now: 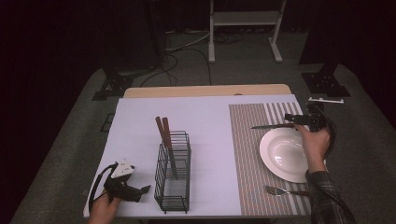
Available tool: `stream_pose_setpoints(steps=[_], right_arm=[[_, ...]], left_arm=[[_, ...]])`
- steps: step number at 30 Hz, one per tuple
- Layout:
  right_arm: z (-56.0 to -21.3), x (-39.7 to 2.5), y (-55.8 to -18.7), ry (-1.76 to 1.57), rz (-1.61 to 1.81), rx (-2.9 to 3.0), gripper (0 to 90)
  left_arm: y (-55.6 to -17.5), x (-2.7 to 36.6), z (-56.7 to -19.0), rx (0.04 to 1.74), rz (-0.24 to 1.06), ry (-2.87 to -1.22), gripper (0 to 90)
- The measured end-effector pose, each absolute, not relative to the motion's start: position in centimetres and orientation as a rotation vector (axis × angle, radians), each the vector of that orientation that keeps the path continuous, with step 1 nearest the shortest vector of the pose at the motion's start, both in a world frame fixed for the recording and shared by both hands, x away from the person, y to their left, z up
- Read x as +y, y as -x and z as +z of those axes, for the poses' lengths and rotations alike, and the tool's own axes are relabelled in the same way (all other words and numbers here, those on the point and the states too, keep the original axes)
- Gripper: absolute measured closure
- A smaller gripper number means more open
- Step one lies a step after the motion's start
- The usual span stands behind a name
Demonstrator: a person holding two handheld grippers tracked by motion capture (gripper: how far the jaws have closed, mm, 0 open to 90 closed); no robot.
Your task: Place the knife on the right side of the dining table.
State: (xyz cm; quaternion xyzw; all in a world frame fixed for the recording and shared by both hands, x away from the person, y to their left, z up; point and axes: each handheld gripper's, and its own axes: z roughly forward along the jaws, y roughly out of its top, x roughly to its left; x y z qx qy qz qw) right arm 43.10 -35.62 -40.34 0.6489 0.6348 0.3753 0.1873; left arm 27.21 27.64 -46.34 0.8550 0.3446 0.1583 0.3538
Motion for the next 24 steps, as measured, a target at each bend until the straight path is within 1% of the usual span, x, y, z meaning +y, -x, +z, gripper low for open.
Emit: stream_pose_setpoints(steps=[4,5,17,19,21,22,24], right_arm=[[-39.5,-33.4,-41.9,-1.711,1.052,1.851,2.8],[-39.3,-32.9,-41.6,-1.681,1.052,1.862,1.7],[-38.8,-27.0,-38.5,-1.435,1.049,2.083,1.6],[-38.8,-25.3,-37.8,-1.370,1.055,2.134,1.6],[-38.8,-24.8,-37.5,-1.348,1.059,2.151,1.6],[-38.8,-23.7,-37.1,-1.303,1.074,2.184,1.6],[-38.8,-23.2,-36.9,-1.284,1.077,2.204,1.6]], left_arm=[[-27.2,27.6,-46.3,0.891,0.409,-2.210,0.0],[-27.2,27.6,-46.3,0.891,0.409,-2.210,0.0],[-27.2,27.6,-46.3,0.891,0.408,-2.214,0.0],[-27.2,27.6,-46.3,0.891,0.408,-2.214,0.0],[-27.2,27.7,-46.3,0.891,0.408,-2.214,0.0],[-27.2,27.6,-46.3,0.891,0.408,-2.213,0.0],[-27.2,27.7,-46.3,0.891,0.408,-2.214,0.0]])
